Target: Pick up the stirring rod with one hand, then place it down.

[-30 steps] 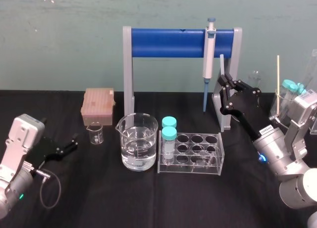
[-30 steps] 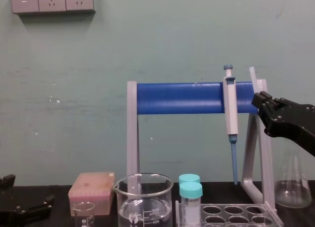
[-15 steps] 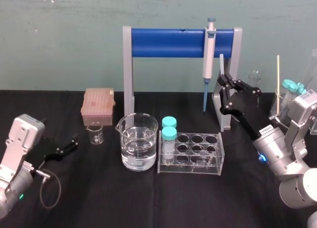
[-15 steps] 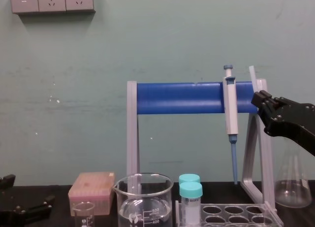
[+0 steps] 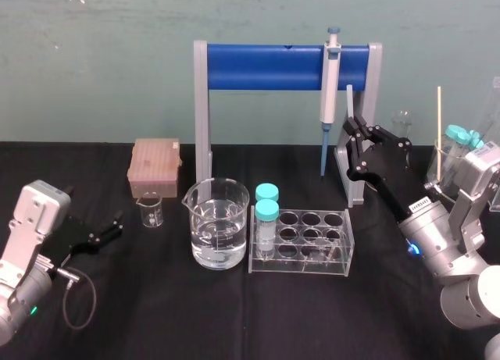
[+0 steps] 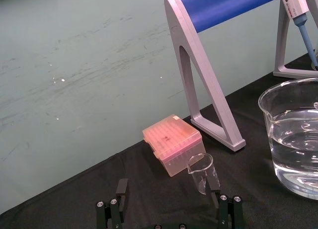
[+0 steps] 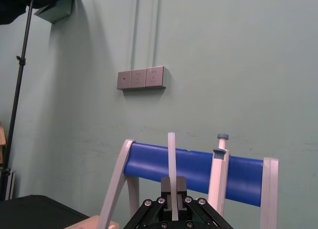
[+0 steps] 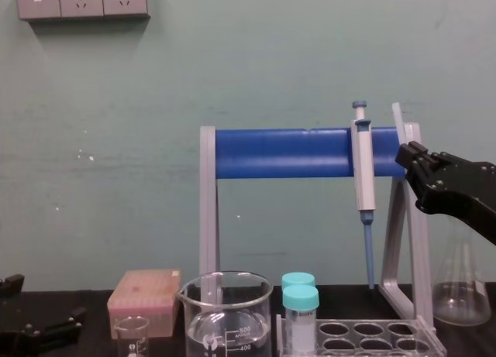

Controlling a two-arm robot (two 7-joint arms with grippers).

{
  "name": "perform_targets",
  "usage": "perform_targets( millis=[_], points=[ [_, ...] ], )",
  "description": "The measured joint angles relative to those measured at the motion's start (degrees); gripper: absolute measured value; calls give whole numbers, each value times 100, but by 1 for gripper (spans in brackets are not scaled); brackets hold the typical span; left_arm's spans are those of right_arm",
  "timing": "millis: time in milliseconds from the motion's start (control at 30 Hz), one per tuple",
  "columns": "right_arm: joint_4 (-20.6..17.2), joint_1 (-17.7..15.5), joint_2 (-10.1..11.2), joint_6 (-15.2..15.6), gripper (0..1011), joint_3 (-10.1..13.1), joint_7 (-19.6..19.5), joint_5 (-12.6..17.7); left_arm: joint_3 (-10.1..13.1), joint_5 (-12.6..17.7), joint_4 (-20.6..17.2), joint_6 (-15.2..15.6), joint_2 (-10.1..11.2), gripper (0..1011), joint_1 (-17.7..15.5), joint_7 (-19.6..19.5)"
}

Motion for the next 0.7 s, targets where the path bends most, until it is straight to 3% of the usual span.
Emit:
perform_targets(
  millis=[700],
  points=[
    [0,0,0,-2,57,0,1,-1,0,0,0,0,0,1000,0,0]
  ],
)
